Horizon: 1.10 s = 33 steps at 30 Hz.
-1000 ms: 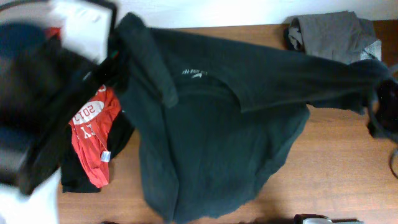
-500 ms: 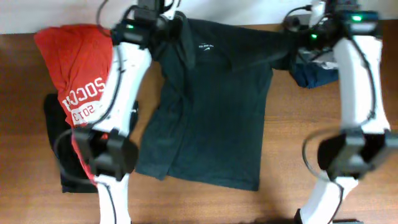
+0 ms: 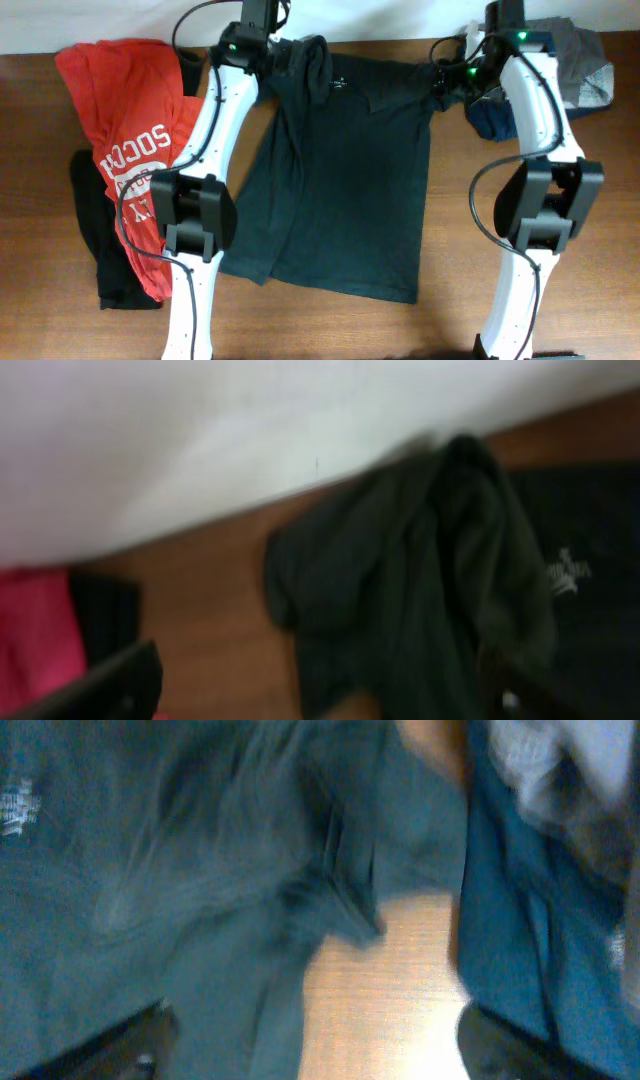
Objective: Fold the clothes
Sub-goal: 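Lift the t-shirt with both grippers and lay it flat on the table, then release the shoulders and move both grippers to the t-shirt hem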
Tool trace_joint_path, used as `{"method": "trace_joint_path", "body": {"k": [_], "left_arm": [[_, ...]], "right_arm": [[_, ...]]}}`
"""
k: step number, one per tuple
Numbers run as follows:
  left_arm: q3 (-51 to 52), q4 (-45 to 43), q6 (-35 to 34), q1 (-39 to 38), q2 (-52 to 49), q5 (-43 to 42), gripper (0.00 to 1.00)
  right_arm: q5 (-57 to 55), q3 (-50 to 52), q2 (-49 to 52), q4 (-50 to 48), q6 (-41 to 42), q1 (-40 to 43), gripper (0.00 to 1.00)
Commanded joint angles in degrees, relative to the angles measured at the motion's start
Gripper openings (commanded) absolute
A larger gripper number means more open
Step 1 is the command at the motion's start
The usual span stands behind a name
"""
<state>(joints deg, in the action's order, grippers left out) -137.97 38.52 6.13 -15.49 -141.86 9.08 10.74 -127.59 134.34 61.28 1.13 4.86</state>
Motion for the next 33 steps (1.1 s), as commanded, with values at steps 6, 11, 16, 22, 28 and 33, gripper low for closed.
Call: {"method": "trace_joint_path", "body": {"k": [6, 11, 16, 22, 28, 33], "left_arm": [[-17.0, 34.49, -1.4, 0.22, 11.47, -9.46, 0.99], [-17.73, 48.33, -1.42, 0.11, 17.18, -10.36, 0.99], [-17.57, 58.21, -5.79, 0.11, 20.81, -7.37, 0.99], [-10.56, 58.18, -8.5, -1.73, 26.75, -7.76, 0.99], [14.38, 58.18, -15.37, -2.36, 36.79, -2.1, 0.99], [29.51, 54.1, -16.87, -3.3, 37.22, -2.36, 0.98]], "right_arm": [[13.07, -6.99, -15.13, 20.41, -4.26, 0.46, 0.99], [10.43, -6.99, -22.49, 29.29, -2.12, -0.04, 0.93], [3.32, -6.58, -29.73, 36.06, 2.6, -1.27, 0.87], [-5.49, 3.82, -41.05, 36.06, 10.29, -10.14, 0.88], [-8.66, 28.02, -47.89, 29.53, 17.7, -18.84, 0.88], [-5.79, 45.29, -48.11, 17.75, 20.74, -23.45, 0.88]]}}
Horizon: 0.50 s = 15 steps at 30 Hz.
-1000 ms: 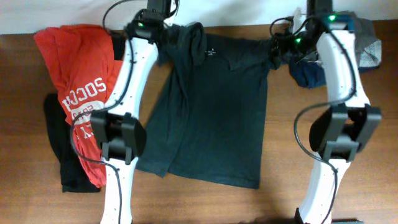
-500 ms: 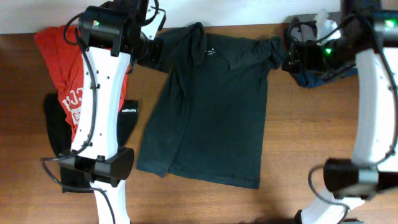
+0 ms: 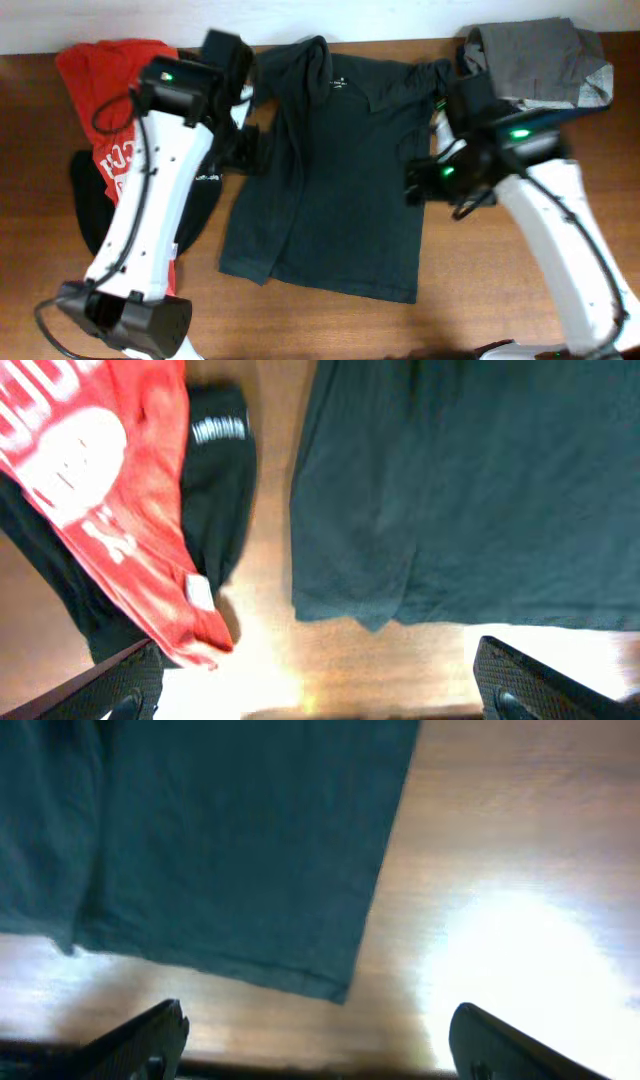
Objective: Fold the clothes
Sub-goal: 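Release the shoulders and move both grippers to the t-shirt hem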
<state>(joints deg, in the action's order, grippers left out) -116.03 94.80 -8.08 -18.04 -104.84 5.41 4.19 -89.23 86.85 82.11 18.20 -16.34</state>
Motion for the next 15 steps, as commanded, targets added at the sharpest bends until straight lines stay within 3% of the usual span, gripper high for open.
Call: {"method": "trace_joint_path", "body": {"k": [1, 7, 8, 11, 15], "left_arm": [[9.9, -3.28, -2.64, -1.16, 0.2, 1.27, 0.96], [27.63, -15.04, -2.64, -5.27, 0.2, -1.9, 0.89], [30.03, -17.25, -2.62, -5.88, 0.2, -2.67, 0.81], [36.48, -22.82, -2.6, -7.54, 0.2, -4.61, 0.73], [42.25, -26.4, -2.62, -9.73, 0.17, -4.63, 0.72]], "right_arm": [[1.49, 10.34, -0.61, -5.25, 4.0, -2.78, 0.88], [3.98, 23.1, -0.61, -14.14, 5.25, -2.8, 0.88], [5.11, 24.98, -0.61, -16.28, 5.25, -2.8, 0.87], [8.07, 30.29, -0.61, -21.73, 5.27, -2.8, 0.85], [8.92, 33.83, -0.61, -24.33, 5.27, -2.78, 0.84]]}}
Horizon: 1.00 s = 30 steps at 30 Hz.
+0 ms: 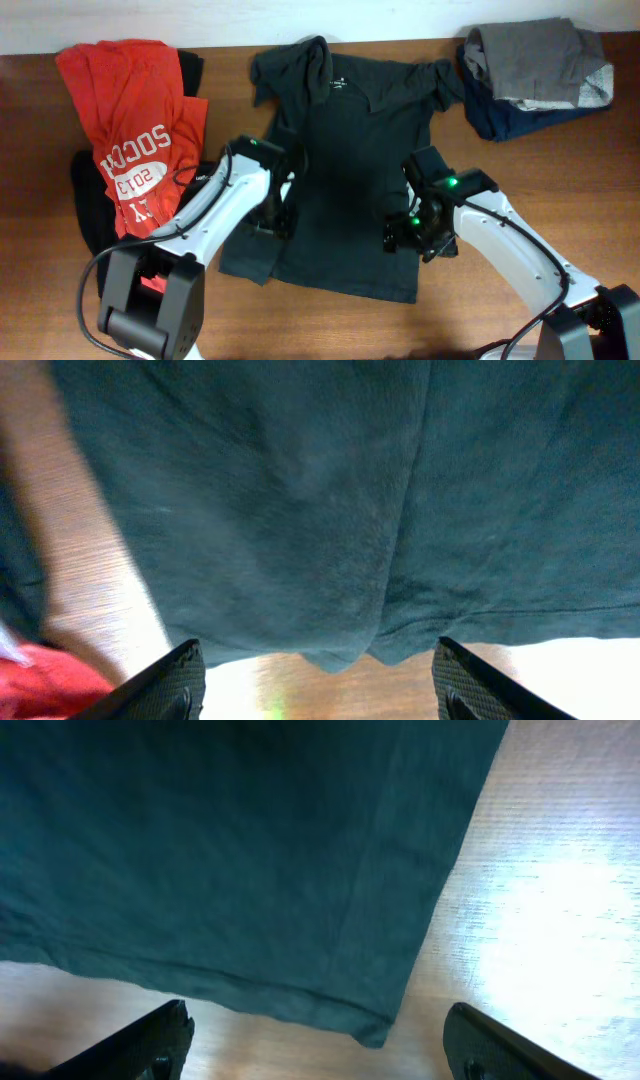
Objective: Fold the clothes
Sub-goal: 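Release the shoulders and move both grippers to the t-shirt hem, then grasp the bottom hem corners of the t-shirt with both grippers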
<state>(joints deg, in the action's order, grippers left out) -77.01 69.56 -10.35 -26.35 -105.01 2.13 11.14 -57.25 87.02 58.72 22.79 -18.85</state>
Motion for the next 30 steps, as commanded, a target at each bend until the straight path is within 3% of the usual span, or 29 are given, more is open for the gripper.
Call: {"method": "trace_joint_path", "body": {"k": [1, 7, 14, 23, 26, 30], "left_arm": [[4.83, -2.6, -0.35, -2.34, 0.37, -1.31, 0.72], [12.96, -14.03, -0.37, -6.38, 0.35, -0.63, 0.71], [16.09, -14.69, -6.05, -6.51, 0.35, 8.72, 0.61], [16.06, -14.69, -6.38, -6.51, 0.35, 14.67, 0.49], [16.06, -14.69, -6.36, -6.49, 0.35, 15.3, 0.37], [16.02, -14.95, -6.38, -6.49, 0.35, 15.3, 0.03]], "right_arm": [[1.95, 2.38, -0.79, -1.53, 0.68, -0.26, 0.84], [1.95, 2.62, -0.74, -2.38, 0.66, -0.26, 0.84], [1.75, 2.62, -0.74, -2.45, 0.63, -0.28, 0.84], [1.53, 2.62, -0.72, -3.3, 0.17, -0.28, 0.83], [0.52, 2.62, -0.72, -3.72, 0.17, -0.26, 0.83], [0.24, 2.62, -0.39, -3.72, 0.2, -0.28, 0.82]]}}
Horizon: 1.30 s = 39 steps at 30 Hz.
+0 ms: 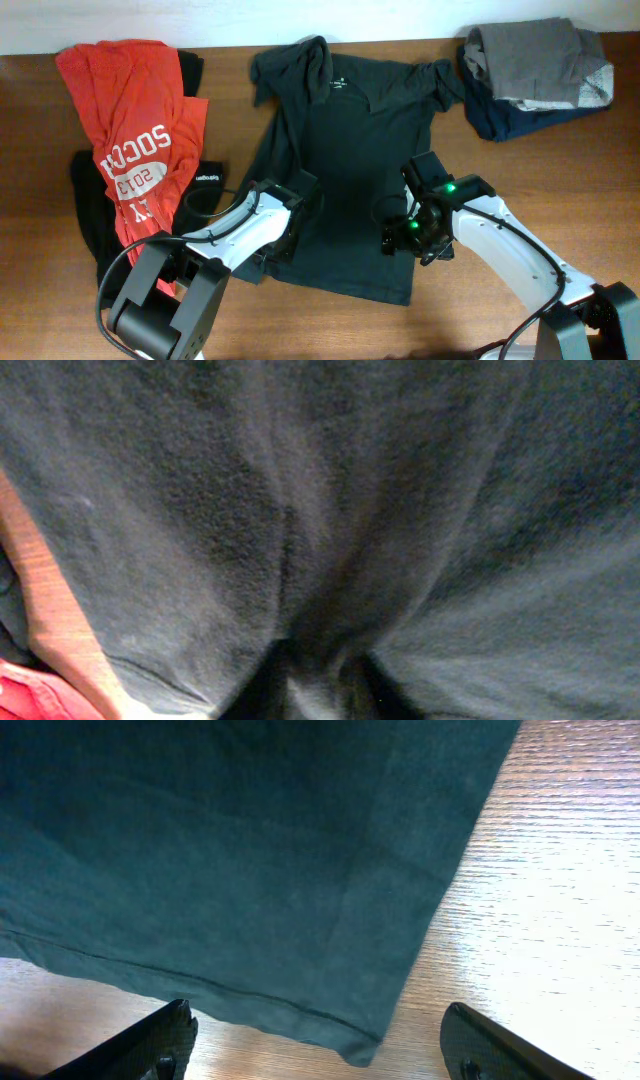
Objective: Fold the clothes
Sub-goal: 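Grasp the bottom hem corners of the t-shirt with both grippers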
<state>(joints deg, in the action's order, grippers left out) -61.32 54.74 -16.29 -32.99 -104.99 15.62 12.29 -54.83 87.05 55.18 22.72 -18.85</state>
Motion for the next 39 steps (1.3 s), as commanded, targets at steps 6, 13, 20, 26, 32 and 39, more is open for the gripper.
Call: {"method": "trace_joint_path", "body": {"k": [6, 13, 20, 26, 32, 39], "left_arm": [[-5.99, 5.49, -0.39, 0.15, 0.35, 1.81, 0.01], [-12.92, 10.29, -0.37, 0.39, 0.35, 2.05, 0.01], [-17.35, 15.61, -0.42, 5.53, 0.35, 2.32, 0.01], [-19.74, 15.58, -0.39, 9.77, 0.35, 2.19, 0.01], [-20.13, 15.37, -0.42, 11.43, 0.35, 2.14, 0.01], [-20.13, 15.15, -0.39, 11.41, 0.35, 0.24, 0.01]], "right_arm": [[-0.39, 0.22, 0.87, 0.11, 0.28, -0.28, 0.82], [1.03, 0.31, 0.87, 0.33, 0.28, -1.46, 0.77], [1.22, 6.12, 0.9, -4.68, 2.97, -6.12, 0.77], [1.25, 11.3, 0.9, -5.14, 6.36, -6.27, 0.77], [3.1, 16.79, 0.92, -11.1, 7.85, -6.27, 0.75], [5.09, 17.55, 1.42, -13.35, 9.46, -7.63, 0.31]]}}
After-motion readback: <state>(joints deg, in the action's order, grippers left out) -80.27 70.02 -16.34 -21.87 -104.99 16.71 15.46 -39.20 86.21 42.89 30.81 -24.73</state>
